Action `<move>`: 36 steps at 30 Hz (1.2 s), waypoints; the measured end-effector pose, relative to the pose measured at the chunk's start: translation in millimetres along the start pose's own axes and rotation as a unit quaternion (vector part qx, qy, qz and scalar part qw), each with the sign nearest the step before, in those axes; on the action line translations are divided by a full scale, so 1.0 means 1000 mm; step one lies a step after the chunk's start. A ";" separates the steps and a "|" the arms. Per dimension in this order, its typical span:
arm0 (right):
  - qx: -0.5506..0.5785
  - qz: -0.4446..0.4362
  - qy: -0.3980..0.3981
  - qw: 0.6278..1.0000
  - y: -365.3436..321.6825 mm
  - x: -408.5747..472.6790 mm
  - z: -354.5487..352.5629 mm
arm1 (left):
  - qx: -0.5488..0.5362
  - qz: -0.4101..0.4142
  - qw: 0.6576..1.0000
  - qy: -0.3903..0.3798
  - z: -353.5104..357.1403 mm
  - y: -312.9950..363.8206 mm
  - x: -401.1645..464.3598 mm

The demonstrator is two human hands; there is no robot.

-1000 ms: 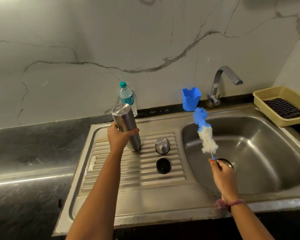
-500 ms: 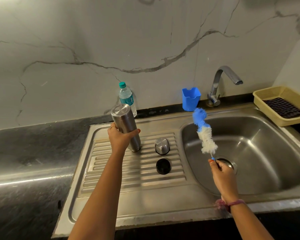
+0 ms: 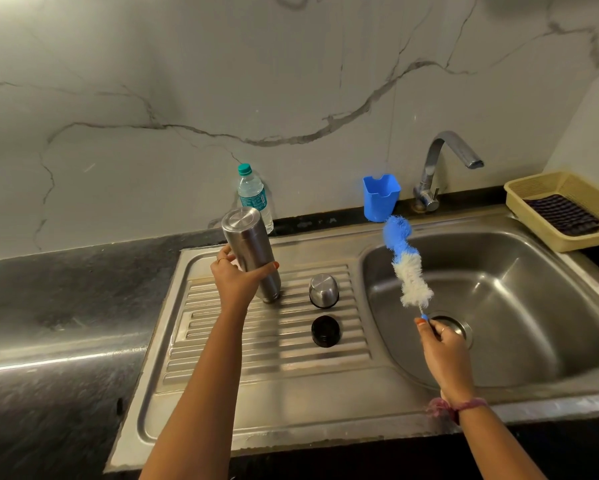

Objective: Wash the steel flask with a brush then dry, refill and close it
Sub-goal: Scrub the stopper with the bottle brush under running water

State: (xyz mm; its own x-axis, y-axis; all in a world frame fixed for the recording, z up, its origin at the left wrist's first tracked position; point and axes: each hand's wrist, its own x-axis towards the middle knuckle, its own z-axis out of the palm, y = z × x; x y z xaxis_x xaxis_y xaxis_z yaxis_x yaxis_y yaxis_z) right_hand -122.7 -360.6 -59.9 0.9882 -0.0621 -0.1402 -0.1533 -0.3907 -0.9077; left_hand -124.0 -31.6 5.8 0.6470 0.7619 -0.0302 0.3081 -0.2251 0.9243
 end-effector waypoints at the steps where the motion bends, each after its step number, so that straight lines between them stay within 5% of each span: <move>1: 0.003 0.000 0.000 1.000 0.000 0.000 0.000 | -0.003 0.001 1.000 -0.001 -0.001 -0.001 -0.002; 9: 0.004 -0.012 -0.001 1.000 0.000 -0.002 0.001 | -0.011 0.006 1.000 0.002 0.000 -0.010 -0.049; 36: -0.002 0.017 0.037 0.999 0.009 -0.015 -0.011 | 0.122 0.044 0.977 -0.168 0.065 -0.064 -0.136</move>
State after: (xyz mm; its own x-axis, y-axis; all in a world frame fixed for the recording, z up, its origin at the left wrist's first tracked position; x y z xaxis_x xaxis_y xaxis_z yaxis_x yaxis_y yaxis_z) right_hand -139.0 -373.3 -61.1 0.9795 -0.1427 -0.1422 -0.1877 -0.3903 -0.9013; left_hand -186.5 -160.4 -74.5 0.8582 0.5000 -0.1159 0.3718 -0.4500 0.8120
